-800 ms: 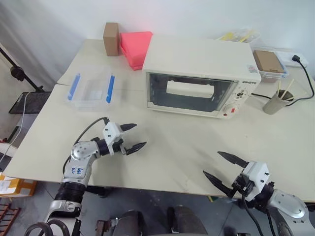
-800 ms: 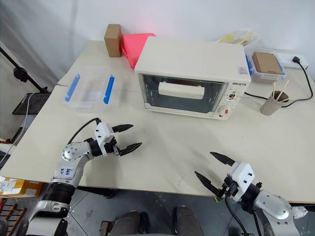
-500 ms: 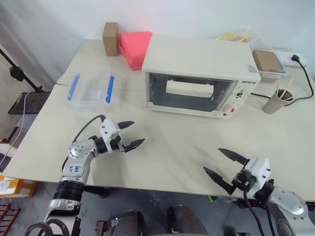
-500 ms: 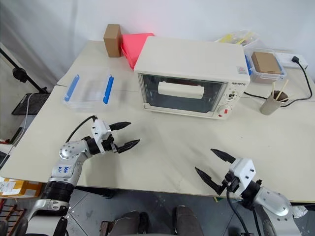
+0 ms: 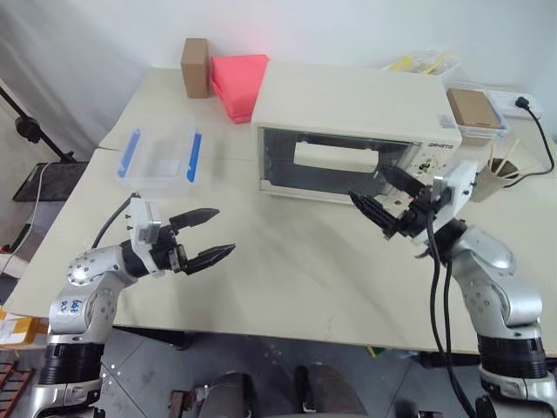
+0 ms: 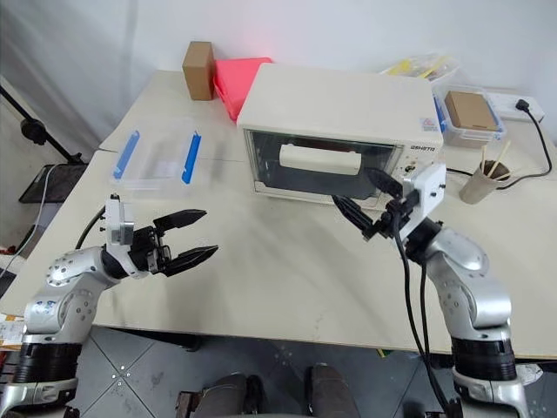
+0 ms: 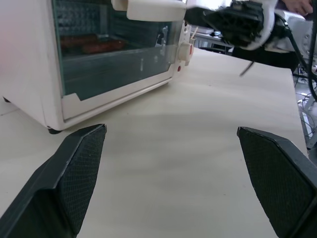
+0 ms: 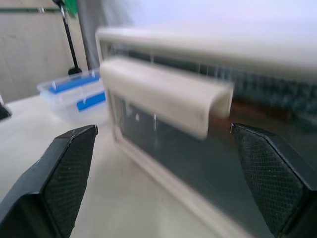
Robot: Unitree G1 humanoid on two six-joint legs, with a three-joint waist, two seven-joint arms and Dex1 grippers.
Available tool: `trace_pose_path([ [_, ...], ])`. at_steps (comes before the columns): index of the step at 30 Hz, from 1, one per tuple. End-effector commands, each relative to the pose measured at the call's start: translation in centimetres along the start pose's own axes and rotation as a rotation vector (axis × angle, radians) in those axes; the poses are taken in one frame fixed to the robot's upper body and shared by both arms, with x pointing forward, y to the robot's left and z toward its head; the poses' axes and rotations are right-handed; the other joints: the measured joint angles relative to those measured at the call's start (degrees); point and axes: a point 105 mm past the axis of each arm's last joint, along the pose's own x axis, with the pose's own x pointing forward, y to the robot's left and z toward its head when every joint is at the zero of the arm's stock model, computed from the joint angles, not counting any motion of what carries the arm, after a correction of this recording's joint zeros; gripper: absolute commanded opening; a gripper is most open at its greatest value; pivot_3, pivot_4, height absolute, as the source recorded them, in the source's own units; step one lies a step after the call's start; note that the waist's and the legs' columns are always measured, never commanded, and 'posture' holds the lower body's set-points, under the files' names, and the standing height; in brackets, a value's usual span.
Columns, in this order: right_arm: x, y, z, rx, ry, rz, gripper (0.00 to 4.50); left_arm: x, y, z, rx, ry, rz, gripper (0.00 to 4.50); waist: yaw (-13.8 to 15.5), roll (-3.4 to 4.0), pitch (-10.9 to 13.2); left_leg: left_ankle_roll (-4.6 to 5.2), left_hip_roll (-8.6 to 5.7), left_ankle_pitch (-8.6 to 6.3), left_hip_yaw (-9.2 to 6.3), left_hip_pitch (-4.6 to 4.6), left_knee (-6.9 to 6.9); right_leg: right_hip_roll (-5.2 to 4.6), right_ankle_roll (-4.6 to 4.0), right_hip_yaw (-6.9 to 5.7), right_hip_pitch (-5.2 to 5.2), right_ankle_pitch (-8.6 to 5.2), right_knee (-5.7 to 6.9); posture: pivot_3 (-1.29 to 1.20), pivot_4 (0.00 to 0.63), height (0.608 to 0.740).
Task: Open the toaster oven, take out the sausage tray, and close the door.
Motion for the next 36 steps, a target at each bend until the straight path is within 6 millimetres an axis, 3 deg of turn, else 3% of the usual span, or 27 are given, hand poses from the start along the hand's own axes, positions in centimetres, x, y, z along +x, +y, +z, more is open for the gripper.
trace_pose_path([
  [1, 0.5, 0.4, 0.8, -0.026, -0.044, 0.035, 4.50, -0.1, -0.2, 1.0, 0.018, -0.039, 0.019, 4.48, 0.06, 0.00, 0.00, -0.01, 0.00, 0.00, 0.00, 0.00, -0.01, 0.00, 0.00, 0.00, 0.00, 0.00, 0.00, 0.00, 0.150, 0.740],
  [6, 0.2, 2.4, 0.6, -0.056, -0.045, 0.161, 4.50, -0.2, 0.0, 1.1, -0.019, -0.062, 0.050, 4.48, 0.09, 0.00, 0.00, 0.01, -0.02, 0.00, 0.01, -0.01, 0.01, -0.02, 0.00, 0.01, 0.01, 0.00, -0.02, 0.00, 0.150, 0.740],
  [8, -0.9, 3.9, -0.4, -0.099, 0.005, 0.254, 4.50, -0.3, 0.8, 1.9, -0.066, -0.100, 0.084, 4.48, 0.14, 0.00, 0.00, 0.01, -0.01, -0.01, 0.01, -0.01, -0.01, -0.02, 0.00, 0.00, 0.01, 0.00, -0.03, 0.00, 0.150, 0.740],
  [13, -3.0, 5.1, -2.6, -0.307, 0.090, 0.373, 4.50, -0.5, 2.1, 3.2, -0.093, -0.132, 0.106, 4.48, -0.11, 0.00, 0.00, 0.00, -0.02, 0.00, 0.01, -0.01, -0.06, 0.00, 0.00, 0.00, 0.01, 0.00, -0.06, 0.00, 0.150, 0.740],
  [16, -3.8, 5.3, -3.8, -0.385, 0.120, 0.411, 4.50, 0.2, 3.0, 4.1, -0.077, -0.166, 0.103, 3.90, -0.21, 0.00, 0.00, -0.02, -0.02, 0.01, 0.08, 0.06, -0.06, 0.03, 0.00, 0.06, 0.01, 0.00, -0.03, 0.00, 0.150, 0.740],
  [19, -4.0, 5.2, -4.3, -0.431, 0.119, 0.419, 4.50, 1.5, 4.2, 4.6, -0.036, -0.185, 0.115, 2.89, 0.06, 0.00, 0.00, -0.07, 0.01, 0.04, 0.07, 0.06, -0.02, 0.07, 0.00, 0.05, 0.01, 0.00, -0.01, 0.00, 0.150, 0.740],
  [28, -3.6, 4.8, -4.7, -0.484, 0.104, 0.422, 4.50, 7.9, 6.4, 3.7, 0.033, -0.173, 0.102, 0.11, 0.12, -0.01, 0.01, -0.06, 0.04, 0.04, 0.14, 0.03, 0.17, 0.12, 0.00, 0.08, -0.04, 0.00, 0.11, 0.00, 0.150, 0.740],
  [33, -4.4, 4.6, -5.1, -0.554, 0.108, 0.398, 4.50, 11.6, 5.7, 1.6, 0.025, -0.113, 0.015, 0.02, 0.29, -0.02, 0.01, -0.07, 0.03, 0.04, 0.15, 0.02, 0.31, 0.12, 0.00, 0.09, -0.03, 0.00, 0.22, 0.00, 0.150, 0.740],
  [36, -6.2, 4.0, -5.9, -0.570, 0.148, 0.328, 4.50, 12.0, 4.6, 0.2, 0.039, -0.062, -0.065, 0.02, 0.28, -0.02, 0.01, -0.06, 0.03, 0.03, 0.15, 0.01, 0.31, 0.12, 0.01, 0.08, -0.03, 0.00, 0.21, 0.00, 0.150, 0.740],
])
